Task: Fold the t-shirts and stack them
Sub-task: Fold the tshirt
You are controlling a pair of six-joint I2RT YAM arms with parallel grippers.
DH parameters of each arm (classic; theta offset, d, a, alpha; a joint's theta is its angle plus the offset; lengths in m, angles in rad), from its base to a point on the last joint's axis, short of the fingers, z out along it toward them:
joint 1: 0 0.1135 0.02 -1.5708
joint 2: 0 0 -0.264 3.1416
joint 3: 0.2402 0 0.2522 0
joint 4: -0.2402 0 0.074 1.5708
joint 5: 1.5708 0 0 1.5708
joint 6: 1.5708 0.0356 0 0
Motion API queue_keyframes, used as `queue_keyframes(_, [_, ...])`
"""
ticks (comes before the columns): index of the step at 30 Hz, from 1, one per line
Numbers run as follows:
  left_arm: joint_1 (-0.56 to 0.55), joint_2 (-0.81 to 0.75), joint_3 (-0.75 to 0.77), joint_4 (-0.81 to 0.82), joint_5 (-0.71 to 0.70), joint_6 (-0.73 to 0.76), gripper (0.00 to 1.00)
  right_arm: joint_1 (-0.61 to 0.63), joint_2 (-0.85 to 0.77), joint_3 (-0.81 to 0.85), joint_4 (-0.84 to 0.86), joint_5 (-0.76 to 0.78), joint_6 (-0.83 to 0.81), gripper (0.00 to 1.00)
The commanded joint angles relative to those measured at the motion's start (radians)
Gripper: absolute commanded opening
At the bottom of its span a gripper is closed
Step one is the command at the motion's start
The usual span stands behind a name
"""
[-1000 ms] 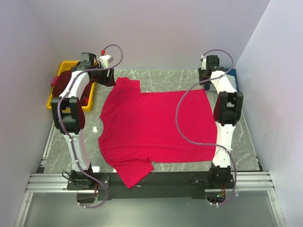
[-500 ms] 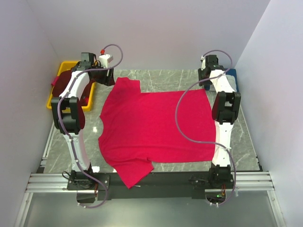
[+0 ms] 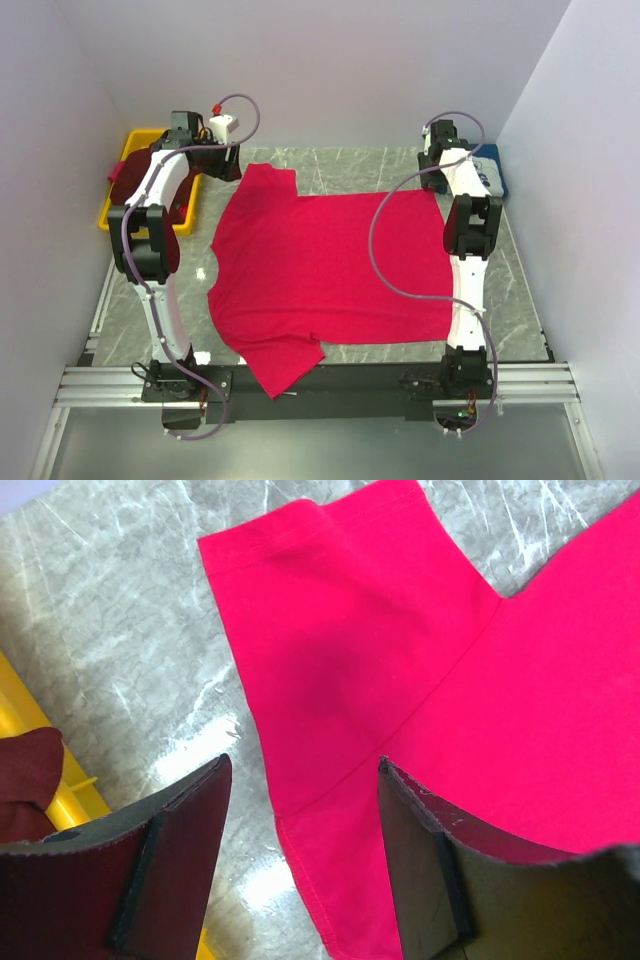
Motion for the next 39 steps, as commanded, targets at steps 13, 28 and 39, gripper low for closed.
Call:
queue_keyframes(13, [-0.003, 0.119, 0.113, 0.104, -0.078, -0.077, 0.66, 0.005, 0.001, -0.011, -0.044, -0.066, -0.072, 0.1])
queue_keyframes(28, [-0.037, 0.379, 0.348, 0.23, -0.201, -0.134, 0.58, 0.016, -0.059, -0.106, 0.027, -0.064, -0.089, 0.0])
queue_keyframes(39, [-0.075, 0.461, 0.421, 0.193, -0.214, -0.076, 0.6, 0.018, -0.076, -0.118, 0.028, -0.075, -0.086, 0.0])
